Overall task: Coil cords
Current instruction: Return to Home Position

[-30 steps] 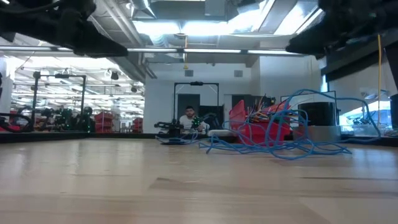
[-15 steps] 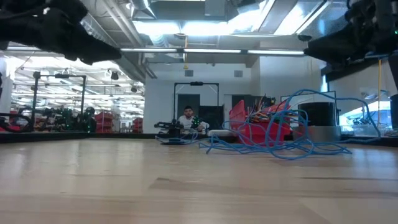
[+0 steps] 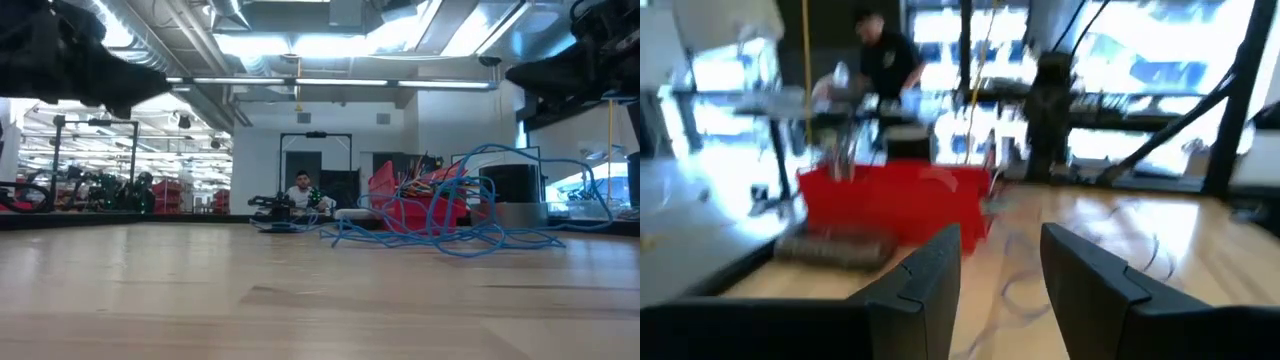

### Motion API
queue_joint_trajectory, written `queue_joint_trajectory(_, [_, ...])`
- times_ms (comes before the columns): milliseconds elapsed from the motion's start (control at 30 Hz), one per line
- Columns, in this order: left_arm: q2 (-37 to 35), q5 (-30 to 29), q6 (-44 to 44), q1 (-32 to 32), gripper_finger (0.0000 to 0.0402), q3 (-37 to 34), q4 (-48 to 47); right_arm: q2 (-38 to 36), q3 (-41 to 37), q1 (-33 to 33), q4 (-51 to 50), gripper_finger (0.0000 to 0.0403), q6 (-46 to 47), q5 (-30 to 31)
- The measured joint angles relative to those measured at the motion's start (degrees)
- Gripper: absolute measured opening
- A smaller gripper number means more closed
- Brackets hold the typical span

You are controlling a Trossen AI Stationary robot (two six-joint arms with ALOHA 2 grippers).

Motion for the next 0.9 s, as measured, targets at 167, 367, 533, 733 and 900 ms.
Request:
queue_joint_trajectory(167, [-0.69,2.89,2.25,0.00,0.0132,0.00,0.14,-1.57,-0.05,0.01,-1.90,0.0007,0.11,-1.47])
queue_joint_trajectory(367, [-0.71,2.80,3.70,0.11,0.0132,0.00,-0.38,-1.59,-0.09,0.01,-2.14,0.0016,0.17,0.88])
queue_joint_trajectory(533, [-0.71,2.41,3.42,0.11,0.0132,-0.02,0.39,-1.58,-0.13,0.02,-2.16,0.0015,1.68,0.31])
queue_joint_trajectory(733, [-0.31,2.41,3.32,0.11,0.0132,-0.02,-0.31,-1.58,-0.18,0.00,-1.80,0.0009,1.77,5.42])
queue_joint_trajectory(900, [-0.31,2.41,3.31,0.11,0.0132,-0.02,-0.31,-1.58,-0.22,0.01,-1.86,0.0008,1.77,5.43])
